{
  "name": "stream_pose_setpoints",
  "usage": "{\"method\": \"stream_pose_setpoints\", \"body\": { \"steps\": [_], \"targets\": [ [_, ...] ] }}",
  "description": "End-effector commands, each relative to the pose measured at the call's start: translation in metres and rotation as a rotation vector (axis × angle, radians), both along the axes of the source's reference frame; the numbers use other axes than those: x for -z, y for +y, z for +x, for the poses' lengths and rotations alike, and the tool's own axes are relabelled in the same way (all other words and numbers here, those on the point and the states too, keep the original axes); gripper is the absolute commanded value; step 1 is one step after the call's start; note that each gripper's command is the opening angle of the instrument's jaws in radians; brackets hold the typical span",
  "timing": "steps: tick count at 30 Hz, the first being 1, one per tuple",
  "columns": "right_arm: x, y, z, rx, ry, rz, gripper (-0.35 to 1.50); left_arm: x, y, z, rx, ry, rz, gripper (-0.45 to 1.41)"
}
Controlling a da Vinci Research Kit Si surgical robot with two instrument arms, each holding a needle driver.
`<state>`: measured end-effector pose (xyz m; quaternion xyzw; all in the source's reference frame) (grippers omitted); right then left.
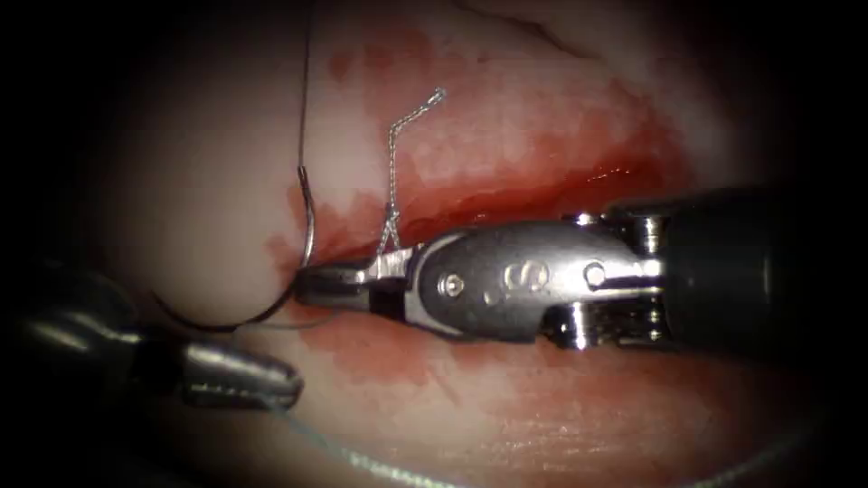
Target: Wound Closure
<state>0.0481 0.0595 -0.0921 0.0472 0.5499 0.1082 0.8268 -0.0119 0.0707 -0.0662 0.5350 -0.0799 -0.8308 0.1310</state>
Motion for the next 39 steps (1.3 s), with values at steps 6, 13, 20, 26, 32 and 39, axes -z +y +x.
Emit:
{"method": "stream_pose_setpoints", "body": {
  "steps": [6, 13, 20, 26, 32, 39],
  "targets": [
    [-0.0014, 0.0007, 0.0039, 0.020, 0.005, -0.005, -0.35, 0.0001, 0.0002, -0.0015, -0.050, 0.003, -0.023, -0.35],
    [-0.0039, 0.0012, 0.0084, 0.124, 0.049, 0.042, -0.35, 0.0009, 0.0009, -0.0010, -0.187, 0.071, -0.101, -0.35],
    [-0.0060, 0.0007, 0.0092, 0.220, 0.113, 0.090, -0.35, 0.0014, 0.0021, -0.0008, -0.352, 0.308, -0.298, -0.35],
    [-0.0080, 0.0006, 0.0077, 0.295, 0.193, 0.156, -0.35, 0.0015, 0.0034, -0.0004, -0.379, 0.388, -0.369, -0.35],
    [-0.0080, 0.0002, 0.0073, 0.341, 0.261, 0.176, -0.35, 0.0010, 0.0040, -0.0002, -0.395, 0.459, -0.421, -0.35],
    [-0.0072, -0.0006, 0.0067, 0.431, 0.337, 0.226, -0.35, -0.0006, 0.0054, 0.0018, -0.436, 0.541, -0.454, -0.35]
  ]
}}
